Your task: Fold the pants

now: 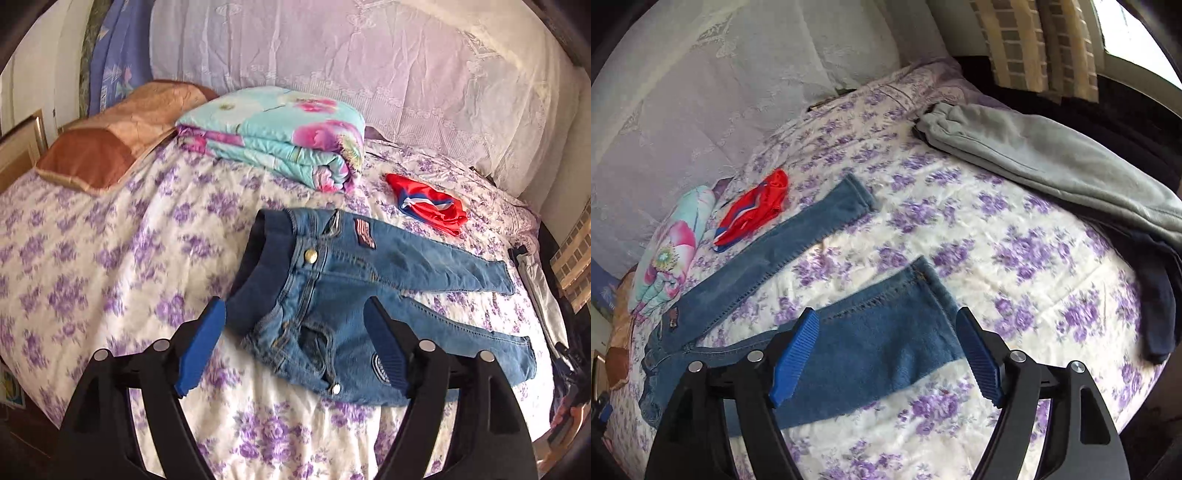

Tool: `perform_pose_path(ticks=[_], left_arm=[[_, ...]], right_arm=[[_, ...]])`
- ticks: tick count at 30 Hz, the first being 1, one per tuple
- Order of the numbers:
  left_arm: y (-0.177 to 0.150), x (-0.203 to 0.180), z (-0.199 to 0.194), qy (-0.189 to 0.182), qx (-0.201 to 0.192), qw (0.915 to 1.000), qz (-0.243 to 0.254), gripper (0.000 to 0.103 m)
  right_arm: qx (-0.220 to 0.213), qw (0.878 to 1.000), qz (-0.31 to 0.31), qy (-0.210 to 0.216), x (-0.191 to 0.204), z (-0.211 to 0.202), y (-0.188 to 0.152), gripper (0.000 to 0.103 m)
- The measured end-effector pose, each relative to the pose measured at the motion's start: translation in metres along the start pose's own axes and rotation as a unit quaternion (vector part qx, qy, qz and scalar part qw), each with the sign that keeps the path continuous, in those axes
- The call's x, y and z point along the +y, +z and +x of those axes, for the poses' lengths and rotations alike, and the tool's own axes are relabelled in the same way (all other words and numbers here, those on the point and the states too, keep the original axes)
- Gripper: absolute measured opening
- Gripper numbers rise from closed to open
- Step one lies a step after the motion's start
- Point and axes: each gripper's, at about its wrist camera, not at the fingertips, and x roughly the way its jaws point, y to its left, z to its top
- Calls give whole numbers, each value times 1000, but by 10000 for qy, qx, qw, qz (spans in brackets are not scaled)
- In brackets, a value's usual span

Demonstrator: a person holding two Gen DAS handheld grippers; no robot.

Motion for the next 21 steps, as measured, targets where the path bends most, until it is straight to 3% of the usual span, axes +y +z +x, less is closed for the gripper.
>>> perform_pose_path(ticks=[3, 5, 9, 10, 12, 16, 17, 18, 19, 20, 21], left_arm=[[33, -20, 38, -499, 394, 9977, 255, 76], [44, -37, 77, -625, 804, 9939, 428, 76], [50, -40, 165, 455, 1466, 9867, 529, 72], [48, -35, 180, 571, 1611, 9842, 453, 65], [44, -25, 205, 561, 1861, 9805, 274, 64], [42, -19, 212, 545, 1863, 9808, 179, 65], [42, -19, 213, 562, 1884, 9803, 187, 65], [42, -19, 213, 570, 1919, 9796, 184, 65], [44, -22, 213, 582, 1948, 9789, 187, 65], [44, -22, 213, 591, 1972, 9784, 194, 65], [46, -23, 213, 607, 1987, 9780, 206, 65]], right_arm=[[169, 9981, -173, 568, 24, 27, 28, 79], [430, 9970, -121, 633, 38, 56, 48, 79], [928, 9947, -84, 427, 45, 131, 85, 79], [1040, 9941, -5, 295, 42, 151, 92, 79], [1235, 9919, 268, 154, 32, 187, 106, 79], [1714, 9798, 994, 255, 10, 249, 115, 79], [1625, 9797, 1144, 268, 7, 255, 115, 79], [1375, 9833, 1156, 289, 8, 252, 118, 73], [1280, 9857, 1025, 376, 12, 251, 120, 20], [1321, 9848, 993, 529, 14, 250, 121, 7], [1241, 9858, 1041, 442, 12, 244, 119, 7]])
